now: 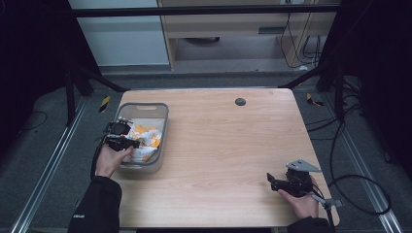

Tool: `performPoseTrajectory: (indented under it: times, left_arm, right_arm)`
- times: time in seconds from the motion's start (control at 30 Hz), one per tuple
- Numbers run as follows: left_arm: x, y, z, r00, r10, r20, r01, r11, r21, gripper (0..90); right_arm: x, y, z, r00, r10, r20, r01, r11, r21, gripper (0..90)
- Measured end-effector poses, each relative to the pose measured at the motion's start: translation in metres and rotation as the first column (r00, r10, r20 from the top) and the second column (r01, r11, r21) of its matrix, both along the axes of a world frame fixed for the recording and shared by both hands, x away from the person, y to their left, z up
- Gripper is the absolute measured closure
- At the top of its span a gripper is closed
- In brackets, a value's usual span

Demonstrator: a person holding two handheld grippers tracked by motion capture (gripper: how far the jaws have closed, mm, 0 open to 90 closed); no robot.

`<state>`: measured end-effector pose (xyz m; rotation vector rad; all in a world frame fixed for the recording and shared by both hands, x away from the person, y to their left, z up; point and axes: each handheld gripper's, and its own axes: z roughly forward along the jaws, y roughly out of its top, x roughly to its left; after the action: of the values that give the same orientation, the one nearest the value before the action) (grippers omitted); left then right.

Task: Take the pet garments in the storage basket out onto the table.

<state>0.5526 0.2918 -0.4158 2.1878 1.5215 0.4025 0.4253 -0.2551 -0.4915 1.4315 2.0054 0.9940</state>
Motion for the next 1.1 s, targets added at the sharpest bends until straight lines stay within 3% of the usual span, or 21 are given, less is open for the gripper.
performPoseTrajectory:
  times: [0.27,0.53,1.1]
  left_arm:
    - [-0.005,0.002,0.009,0.9998,-0.015,0.012,0.015,0.9998,0.015,80.5]
    - [-0.011,0.01,0.022,0.9991,-0.016,0.039,0.016,0.9998,-0.009,80.8]
    - [-0.023,0.013,0.049,0.9946,-0.038,0.096,0.04,0.9992,-0.009,81.1]
  right_arm:
    - [0.0,0.0,0.0,1.0,0.002,0.0,-0.002,1.0,-0.003,13.8]
    - [0.0,-0.001,0.0,1.0,0.002,0.001,-0.002,1.0,-0.007,13.8]
    - [0.0,0.0,0.0,1.0,0.001,-0.003,-0.001,1.0,-0.005,13.7]
